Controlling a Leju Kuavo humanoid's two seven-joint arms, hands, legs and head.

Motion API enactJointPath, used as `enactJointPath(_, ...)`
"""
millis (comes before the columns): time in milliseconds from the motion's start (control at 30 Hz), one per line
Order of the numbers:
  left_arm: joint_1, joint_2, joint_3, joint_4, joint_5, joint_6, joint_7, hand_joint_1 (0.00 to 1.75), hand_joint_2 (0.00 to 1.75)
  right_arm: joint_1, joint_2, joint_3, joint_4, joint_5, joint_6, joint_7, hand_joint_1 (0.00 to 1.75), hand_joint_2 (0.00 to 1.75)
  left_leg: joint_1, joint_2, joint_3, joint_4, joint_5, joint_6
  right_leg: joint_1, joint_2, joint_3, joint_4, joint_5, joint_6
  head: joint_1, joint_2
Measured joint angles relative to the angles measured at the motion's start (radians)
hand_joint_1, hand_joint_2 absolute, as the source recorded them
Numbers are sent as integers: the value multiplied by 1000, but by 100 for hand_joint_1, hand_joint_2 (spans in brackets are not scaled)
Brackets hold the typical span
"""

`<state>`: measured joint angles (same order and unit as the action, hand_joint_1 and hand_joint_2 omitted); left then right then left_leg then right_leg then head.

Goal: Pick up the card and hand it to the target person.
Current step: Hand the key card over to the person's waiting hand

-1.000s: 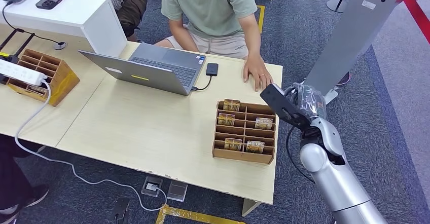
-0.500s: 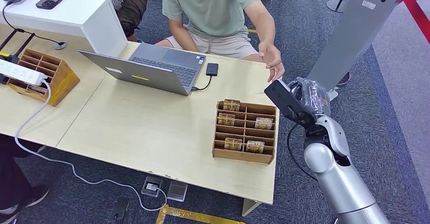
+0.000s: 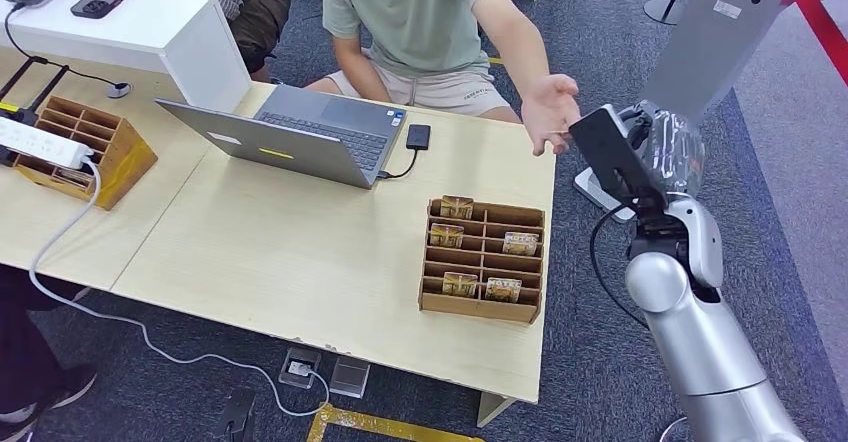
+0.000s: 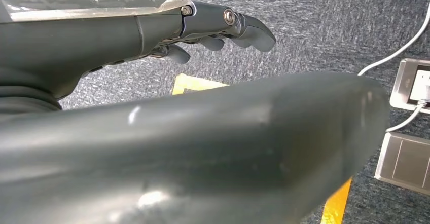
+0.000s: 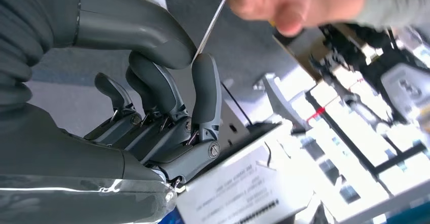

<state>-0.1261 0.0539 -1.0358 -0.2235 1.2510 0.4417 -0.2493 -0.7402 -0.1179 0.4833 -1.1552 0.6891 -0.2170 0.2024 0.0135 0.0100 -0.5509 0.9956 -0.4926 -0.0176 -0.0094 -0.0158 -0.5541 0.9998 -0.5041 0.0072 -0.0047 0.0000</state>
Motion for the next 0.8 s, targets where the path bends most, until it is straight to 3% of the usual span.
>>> enactJointPath(267, 0, -1, -1, 0, -8, -15, -5, 0, 0, -100, 1, -34, 55, 22, -54, -14, 143, 175, 0, 0, -1, 0, 0, 0, 0, 0, 0, 0, 0, 0, 0, 0)
enactJointPath(400, 0, -1, -2, 0, -11, -19, -7, 0, 0, -129, 8, -38, 93, 22, -47, -24, 123, 175, 0, 0, -1, 0, 0, 0, 0, 0, 0, 0, 0, 0, 0, 0)
enactJointPath(533, -1, -1, -7, 0, -11, -20, -7, 0, 0, -147, 20, -36, 134, 11, -27, -48, 0, 175, 0, 0, -1, 0, 0, 0, 0, 0, 0, 0, 0, 0, 0, 0)
enactJointPath(800, -1, -1, -15, 0, -15, -21, -7, 0, 0, -155, 47, -28, 194, 11, -4, -77, 0, 175, 0, 0, -1, 0, 0, 0, 0, 0, 0, 0, 0, 0, 0, 0)
